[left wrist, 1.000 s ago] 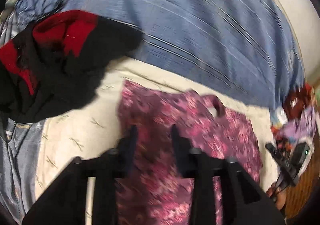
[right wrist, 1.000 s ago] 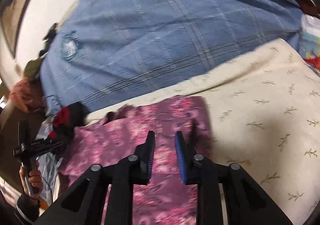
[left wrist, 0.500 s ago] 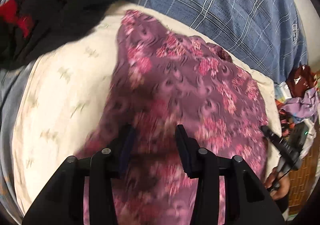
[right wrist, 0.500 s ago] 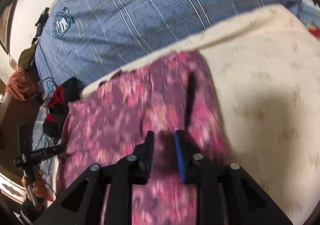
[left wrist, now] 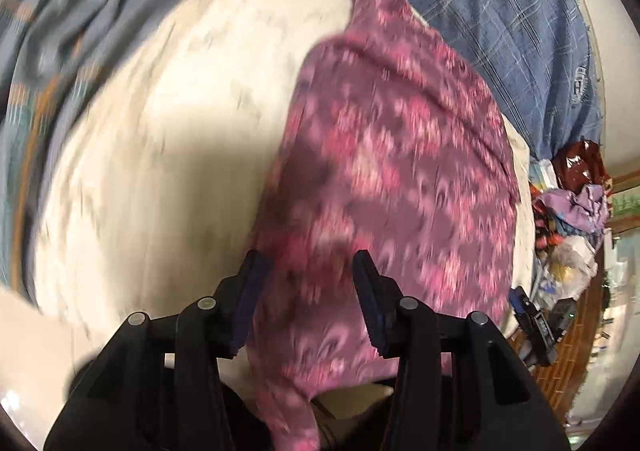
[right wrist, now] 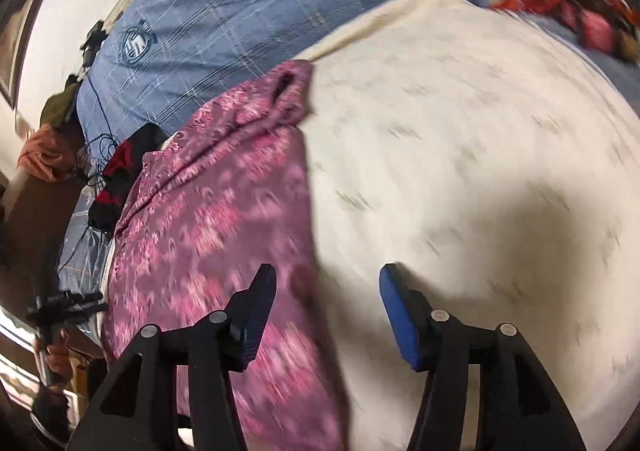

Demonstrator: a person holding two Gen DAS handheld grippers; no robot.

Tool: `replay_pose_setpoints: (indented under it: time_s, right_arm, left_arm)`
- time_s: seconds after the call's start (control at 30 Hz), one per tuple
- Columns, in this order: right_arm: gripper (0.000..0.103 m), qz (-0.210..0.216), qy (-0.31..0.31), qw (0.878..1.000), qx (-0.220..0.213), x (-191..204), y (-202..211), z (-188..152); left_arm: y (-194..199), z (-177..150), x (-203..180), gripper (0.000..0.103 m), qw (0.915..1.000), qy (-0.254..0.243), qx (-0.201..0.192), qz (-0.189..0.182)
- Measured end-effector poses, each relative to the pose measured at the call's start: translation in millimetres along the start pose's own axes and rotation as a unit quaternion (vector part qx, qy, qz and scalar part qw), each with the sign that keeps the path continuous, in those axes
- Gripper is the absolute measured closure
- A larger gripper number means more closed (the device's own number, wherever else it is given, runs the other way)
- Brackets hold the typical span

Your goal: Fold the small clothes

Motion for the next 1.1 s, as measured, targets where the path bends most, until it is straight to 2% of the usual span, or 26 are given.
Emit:
replay_pose_setpoints:
  time_s: [0.1, 0.13, 0.17, 0.33, 0.47, 0.57, 0.7, 0.8, 0.83, 0.87, 0.9, 0.93, 0.97, 1.03, 1.1]
  right_arm:
    - [0.047, 0.026, -0.014, 1.000, 0.003, -10, 9, -20]
    - [0.046, 0.035, -0.015, 0.999, 0.009, -11, 11, -26]
    - [0.046, 0.045, -0.015, 0.999, 0.017, -10, 11, -33]
    - [0.046, 0.072, 0.022, 0.995, 0.071, 4, 6, -66]
    - [0.043, 0.067, 0.067, 0.990, 0.103, 23, -2, -84]
    - [0.043, 0.068, 0.073, 0.988, 0.122, 26, -6, -88]
    - [0.043, 0.067, 0.079, 0.982, 0.155, 25, -13, -96]
    - [0.048, 0.053, 0.101, 0.978, 0.176, 29, -19, -102]
    - [0.056, 0.047, 0.111, 0.976, 0.184, 31, -20, -104]
    - [0.074, 0.042, 0.119, 0.974, 0.190, 32, -22, -105]
    - [0.085, 0.037, 0.132, 0.970, 0.199, 33, -24, -108]
    - [0.096, 0.036, 0.138, 0.968, 0.204, 32, -25, -109]
    - [0.096, 0.037, 0.141, 0.968, 0.207, 31, -25, -110]
    - [0.096, 0.059, 0.131, 0.969, 0.202, 30, -19, -111]
    - [0.097, 0.095, 0.113, 0.971, 0.190, 29, -9, -109]
  left_arm:
    - [-3, -24, -1, 0.057, 0.9999, -0.011, 0.007, -0.004]
    - [-4, -31, -3, 0.054, 0.9998, -0.017, 0.007, -0.004]
    - [-4, -40, -5, 0.050, 0.9996, -0.024, 0.010, -0.005]
    - [-1, -69, -5, 0.049, 0.9988, -0.045, 0.022, 0.004]
    - [-6, -90, 3, 0.044, 0.9981, -0.041, 0.046, -0.002]
    - [-18, -101, 7, 0.044, 0.9966, -0.043, 0.070, 0.003]
    - [-30, -108, 3, 0.044, 0.9950, -0.058, 0.078, 0.021]
    - [-36, -111, 0, 0.044, 0.9938, -0.071, 0.082, 0.024]
    - [-37, -112, -1, 0.045, 0.9935, -0.075, 0.081, 0.027]
    - [-38, -113, -3, 0.047, 0.9929, -0.082, 0.080, 0.032]
    - [-38, -114, -5, 0.054, 0.9925, -0.087, 0.080, 0.033]
    - [-39, -115, -6, 0.079, 0.9922, -0.090, 0.081, 0.029]
    - [-39, -116, -6, 0.098, 0.9917, -0.092, 0.087, 0.022]
    - [-36, -117, -7, 0.098, 0.9923, -0.092, 0.083, 0.006]
    - [-26, -118, -8, 0.098, 0.9928, -0.090, 0.074, -0.029]
Point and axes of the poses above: each gripper's, at about its wrist camera, not at the fingertips, and y roughly against the way its jaws point, x to its left, z to its top, the point moved 1 cm from there along -y, roughly the way its jaws point, and after that the axes turned 4 degrees about x, right-handed, at the moved point
